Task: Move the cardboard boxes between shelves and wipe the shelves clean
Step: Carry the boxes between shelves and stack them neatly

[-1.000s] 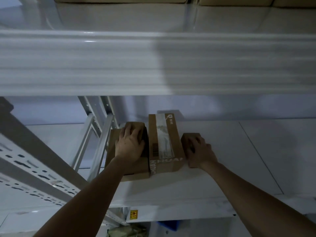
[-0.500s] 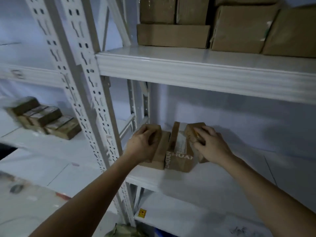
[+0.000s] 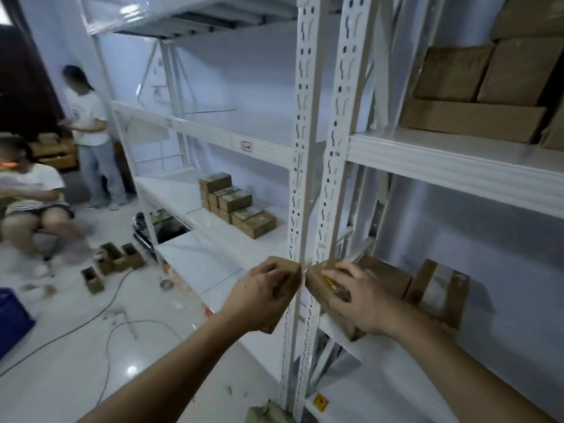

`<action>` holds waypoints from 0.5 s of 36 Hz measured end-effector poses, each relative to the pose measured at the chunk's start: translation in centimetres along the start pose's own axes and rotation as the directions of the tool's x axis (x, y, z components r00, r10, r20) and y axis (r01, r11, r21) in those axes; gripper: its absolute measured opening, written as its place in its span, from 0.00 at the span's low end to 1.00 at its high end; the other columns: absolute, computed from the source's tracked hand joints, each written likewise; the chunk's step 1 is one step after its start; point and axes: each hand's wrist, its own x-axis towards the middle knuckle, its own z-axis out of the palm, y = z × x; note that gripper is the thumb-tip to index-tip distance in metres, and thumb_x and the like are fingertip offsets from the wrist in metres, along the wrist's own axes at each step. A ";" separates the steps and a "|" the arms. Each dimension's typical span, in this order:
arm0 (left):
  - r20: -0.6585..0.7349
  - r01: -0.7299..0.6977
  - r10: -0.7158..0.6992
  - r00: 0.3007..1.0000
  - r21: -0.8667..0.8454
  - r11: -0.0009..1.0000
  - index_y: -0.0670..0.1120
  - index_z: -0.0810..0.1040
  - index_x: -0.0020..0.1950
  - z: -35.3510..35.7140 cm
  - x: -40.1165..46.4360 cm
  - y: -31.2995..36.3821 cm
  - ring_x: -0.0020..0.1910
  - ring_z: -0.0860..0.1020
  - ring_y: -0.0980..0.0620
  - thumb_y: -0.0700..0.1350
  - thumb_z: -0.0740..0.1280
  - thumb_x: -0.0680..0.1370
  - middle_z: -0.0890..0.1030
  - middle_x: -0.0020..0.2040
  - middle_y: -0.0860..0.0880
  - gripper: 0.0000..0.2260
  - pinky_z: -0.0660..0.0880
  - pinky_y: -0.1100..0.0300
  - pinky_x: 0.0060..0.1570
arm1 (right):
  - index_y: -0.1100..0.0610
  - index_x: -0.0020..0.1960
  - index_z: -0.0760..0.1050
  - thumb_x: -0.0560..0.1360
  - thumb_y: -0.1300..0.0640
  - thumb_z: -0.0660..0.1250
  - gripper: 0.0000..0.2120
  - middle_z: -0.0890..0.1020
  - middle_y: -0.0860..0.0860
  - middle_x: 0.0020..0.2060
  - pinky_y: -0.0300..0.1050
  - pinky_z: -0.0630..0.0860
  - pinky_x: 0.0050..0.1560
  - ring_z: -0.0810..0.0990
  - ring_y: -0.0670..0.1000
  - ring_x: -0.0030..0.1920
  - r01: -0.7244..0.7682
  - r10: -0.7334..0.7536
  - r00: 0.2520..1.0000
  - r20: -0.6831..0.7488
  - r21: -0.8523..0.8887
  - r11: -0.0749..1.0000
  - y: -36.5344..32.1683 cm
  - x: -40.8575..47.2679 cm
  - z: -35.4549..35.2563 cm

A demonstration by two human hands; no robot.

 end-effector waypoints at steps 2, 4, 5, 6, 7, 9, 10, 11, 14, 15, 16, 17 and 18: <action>-0.039 0.055 -0.053 0.998 0.051 0.997 0.63 0.77 0.64 -1.3 -0.6 -2.8 0.53 0.77 0.58 0.68 0.57 0.81 0.74 0.57 0.64 0.18 0.77 0.60 0.49 | 0.36 0.78 0.61 0.77 0.35 0.59 0.29 0.59 0.39 0.77 0.55 0.65 0.74 0.61 0.52 0.74 0.034 -0.034 0.999 0.019 -0.005 0.999 -2.1 1.8 0.8; -0.063 0.123 -0.119 0.991 0.070 0.990 0.62 0.76 0.63 -2.6 -1.1 -5.5 0.54 0.77 0.56 0.69 0.57 0.80 0.74 0.57 0.63 0.19 0.78 0.55 0.50 | 0.35 0.78 0.60 0.77 0.35 0.58 0.29 0.58 0.38 0.77 0.55 0.67 0.73 0.62 0.51 0.73 0.065 -0.064 0.997 0.032 -0.026 0.998 -4.5 3.7 1.6; -0.076 0.151 -0.146 0.986 0.072 0.986 0.62 0.76 0.64 -3.2 -1.3 -6.8 0.55 0.77 0.55 0.70 0.56 0.80 0.74 0.57 0.62 0.20 0.79 0.54 0.51 | 0.35 0.78 0.59 0.78 0.36 0.58 0.29 0.58 0.38 0.77 0.54 0.68 0.72 0.63 0.51 0.73 0.079 -0.078 0.996 0.038 -0.039 0.996 -5.7 4.7 2.0; -0.087 0.167 -0.160 0.983 0.077 0.983 0.62 0.76 0.64 -3.7 -1.4 -8.2 0.55 0.77 0.55 0.70 0.57 0.80 0.74 0.57 0.62 0.20 0.79 0.54 0.51 | 0.35 0.77 0.59 0.78 0.36 0.59 0.28 0.58 0.38 0.77 0.54 0.68 0.72 0.63 0.51 0.73 0.091 -0.089 0.995 0.044 -0.046 0.995 -7.0 5.7 2.5; -0.092 0.182 -0.174 0.980 0.079 0.980 0.63 0.76 0.64 -4.4 -1.6 -9.5 0.56 0.77 0.55 0.69 0.57 0.80 0.74 0.57 0.62 0.19 0.79 0.54 0.51 | 0.35 0.78 0.59 0.79 0.37 0.59 0.28 0.58 0.38 0.77 0.53 0.68 0.71 0.63 0.51 0.73 0.100 -0.097 0.994 0.049 -0.049 0.994 -8.2 6.7 3.0; -0.091 0.205 -0.197 0.976 0.097 0.974 0.62 0.76 0.66 -5.7 -1.8 -12.2 0.57 0.76 0.55 0.68 0.58 0.80 0.74 0.59 0.62 0.19 0.78 0.55 0.52 | 0.35 0.78 0.60 0.79 0.37 0.59 0.28 0.58 0.39 0.77 0.52 0.68 0.71 0.63 0.51 0.73 0.121 -0.119 0.992 0.049 -0.047 0.992 -10.8 8.9 4.0; -0.083 0.213 -0.204 0.975 0.109 0.971 0.62 0.76 0.66 -6.3 -1.8 -13.7 0.58 0.76 0.54 0.67 0.58 0.81 0.74 0.60 0.62 0.19 0.77 0.56 0.52 | 0.35 0.78 0.60 0.79 0.37 0.59 0.28 0.58 0.40 0.78 0.52 0.68 0.71 0.63 0.52 0.73 0.130 -0.127 0.991 0.049 -0.047 0.990 -12.0 10.1 4.6; -0.075 0.217 -0.209 0.975 0.121 0.969 0.62 0.76 0.67 -6.9 -1.8 -15.1 0.60 0.76 0.53 0.67 0.58 0.80 0.74 0.62 0.61 0.20 0.77 0.56 0.53 | 0.35 0.78 0.60 0.79 0.37 0.59 0.28 0.58 0.40 0.78 0.52 0.68 0.71 0.63 0.52 0.73 0.134 -0.131 0.990 0.050 -0.045 0.990 -13.2 11.3 5.1; -0.046 0.239 -0.235 0.971 0.134 0.962 0.61 0.75 0.71 -8.6 -1.0 -19.4 0.64 0.74 0.52 0.66 0.58 0.81 0.73 0.66 0.60 0.21 0.76 0.54 0.58 | 0.35 0.78 0.60 0.79 0.37 0.58 0.28 0.58 0.40 0.78 0.52 0.70 0.70 0.63 0.52 0.72 0.132 -0.130 0.991 0.044 -0.035 0.991 -16.2 15.0 6.7; -0.042 0.236 -0.233 0.972 0.133 0.963 0.62 0.74 0.71 -9.1 -0.6 -20.9 0.64 0.74 0.52 0.65 0.58 0.81 0.73 0.66 0.60 0.21 0.76 0.54 0.59 | 0.36 0.78 0.60 0.79 0.37 0.58 0.28 0.58 0.40 0.78 0.52 0.70 0.69 0.63 0.52 0.72 0.129 -0.128 0.991 0.037 -0.033 0.991 -17.1 16.3 7.2; -0.038 0.230 -0.227 0.973 0.139 0.963 0.62 0.73 0.71 -9.6 -0.1 -22.3 0.65 0.74 0.52 0.65 0.58 0.81 0.73 0.67 0.60 0.21 0.77 0.52 0.60 | 0.36 0.78 0.60 0.79 0.37 0.57 0.27 0.58 0.41 0.78 0.51 0.71 0.68 0.64 0.53 0.72 0.123 -0.122 0.992 0.028 -0.033 0.992 -18.0 17.4 7.6; -0.031 0.230 -0.228 0.973 0.142 0.963 0.62 0.73 0.71 -10.1 0.4 -23.6 0.66 0.73 0.51 0.65 0.58 0.80 0.72 0.68 0.60 0.21 0.77 0.49 0.60 | 0.36 0.78 0.60 0.79 0.37 0.57 0.27 0.59 0.41 0.78 0.51 0.71 0.68 0.64 0.53 0.71 0.114 -0.113 0.993 0.020 -0.034 0.993 -18.9 18.5 8.0; -0.024 0.233 -0.232 0.972 0.142 0.962 0.62 0.72 0.72 -10.5 1.0 -24.9 0.67 0.73 0.50 0.65 0.59 0.80 0.72 0.70 0.59 0.21 0.77 0.48 0.60 | 0.37 0.78 0.61 0.79 0.37 0.57 0.27 0.59 0.42 0.78 0.50 0.72 0.67 0.64 0.53 0.71 0.104 -0.103 0.995 0.013 -0.038 0.994 -19.7 19.5 8.4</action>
